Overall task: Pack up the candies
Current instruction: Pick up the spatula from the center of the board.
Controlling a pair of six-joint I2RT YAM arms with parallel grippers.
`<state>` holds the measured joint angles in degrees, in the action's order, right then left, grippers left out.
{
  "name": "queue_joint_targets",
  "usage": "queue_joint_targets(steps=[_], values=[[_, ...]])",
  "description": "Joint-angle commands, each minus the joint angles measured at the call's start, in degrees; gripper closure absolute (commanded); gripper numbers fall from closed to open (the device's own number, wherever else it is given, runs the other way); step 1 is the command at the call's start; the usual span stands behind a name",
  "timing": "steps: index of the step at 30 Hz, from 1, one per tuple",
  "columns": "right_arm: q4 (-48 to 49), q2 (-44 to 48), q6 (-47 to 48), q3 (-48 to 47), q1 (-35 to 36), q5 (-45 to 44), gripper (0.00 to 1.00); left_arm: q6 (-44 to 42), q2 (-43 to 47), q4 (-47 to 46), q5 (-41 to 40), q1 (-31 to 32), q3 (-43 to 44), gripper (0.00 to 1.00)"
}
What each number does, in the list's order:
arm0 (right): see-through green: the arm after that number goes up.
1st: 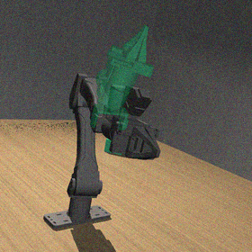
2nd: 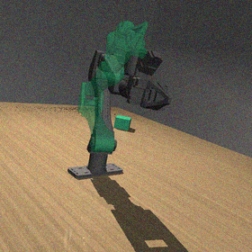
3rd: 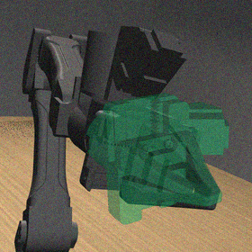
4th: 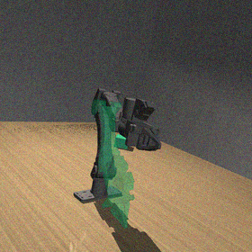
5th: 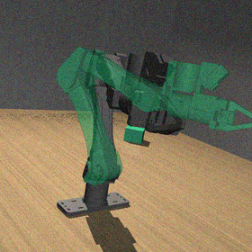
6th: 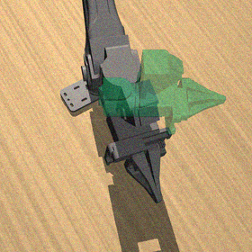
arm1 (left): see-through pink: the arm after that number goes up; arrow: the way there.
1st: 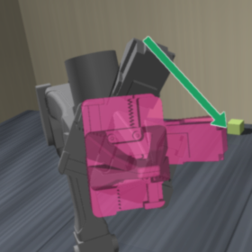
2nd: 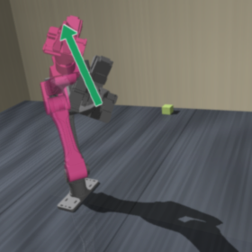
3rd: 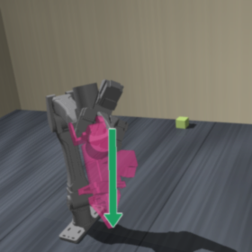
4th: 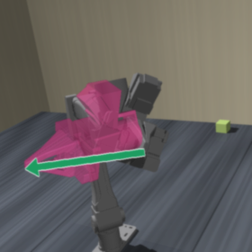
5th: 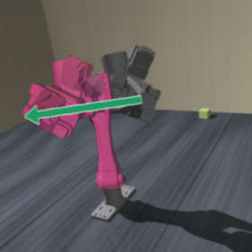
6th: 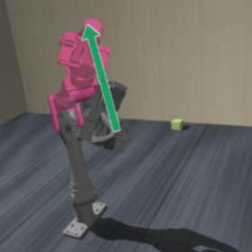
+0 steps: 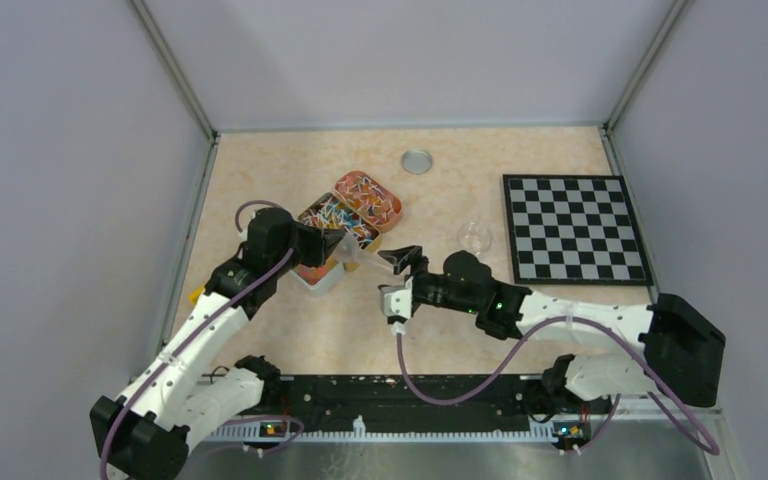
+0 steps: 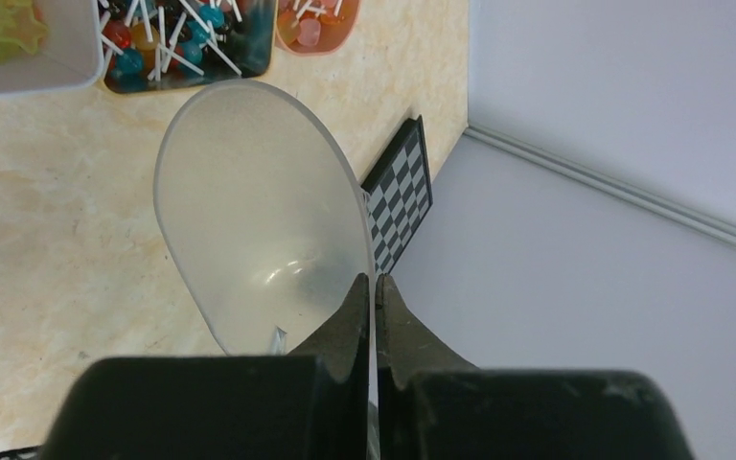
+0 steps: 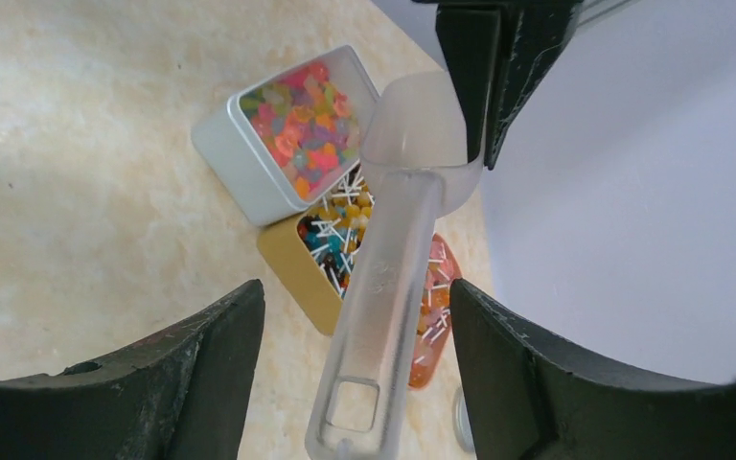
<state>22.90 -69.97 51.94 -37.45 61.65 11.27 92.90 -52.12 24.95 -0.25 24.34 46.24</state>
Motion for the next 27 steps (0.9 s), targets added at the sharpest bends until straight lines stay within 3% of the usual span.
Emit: queue_joint_targets(steps=[1,6,10,14,17,18,20,23,25,27], values=[[2.84,-1.77,7.58,-1.14,0.88,-4.60,0.31,0.77,1.21,0.50,2.11,-0.34,0.88,1.00],[5.14,-2.88,8.35,-0.79,0.84,-4.32,0.36,0.54,0.67,0.67,3.81,-0.34,0.46,1.00],[6.80,-3.63,7.88,-0.67,0.88,-3.08,0.49,0.82,0.02,0.94,5.49,-0.38,-0.34,1.00],[9.27,-3.65,6.57,0.04,0.86,-2.30,0.68,0.79,0.35,-0.27,6.86,-0.43,-1.45,1.00],[11.69,-2.84,4.11,1.16,0.84,-1.16,0.93,-1.00,0.31,0.19,6.73,-0.43,-0.90,0.98],[11.78,-2.66,3.19,1.16,0.83,-0.90,1.00,-1.54,0.44,0.42,6.36,-0.52,-0.74,0.87],[11.57,-2.54,0.92,0.96,0.84,-0.62,1.00,-3.37,1.14,-0.58,5.30,-0.52,-0.65,0.56],[12.95,-2.47,-3.29,1.40,0.89,-3.12,1.00,-7.66,2.79,-3.49,3.56,-0.52,-0.65,0.26],[14.39,-2.24,-7.37,1.61,0.87,-6.87,1.00,-11.50,3.71,-5.48,2.69,-0.56,-0.48,0.15],[13.48,-1.79,-11.80,0.85,0.85,-10.59,1.00,-16.36,4.30,-6.10,1.14,-0.54,0.13,0.11]])
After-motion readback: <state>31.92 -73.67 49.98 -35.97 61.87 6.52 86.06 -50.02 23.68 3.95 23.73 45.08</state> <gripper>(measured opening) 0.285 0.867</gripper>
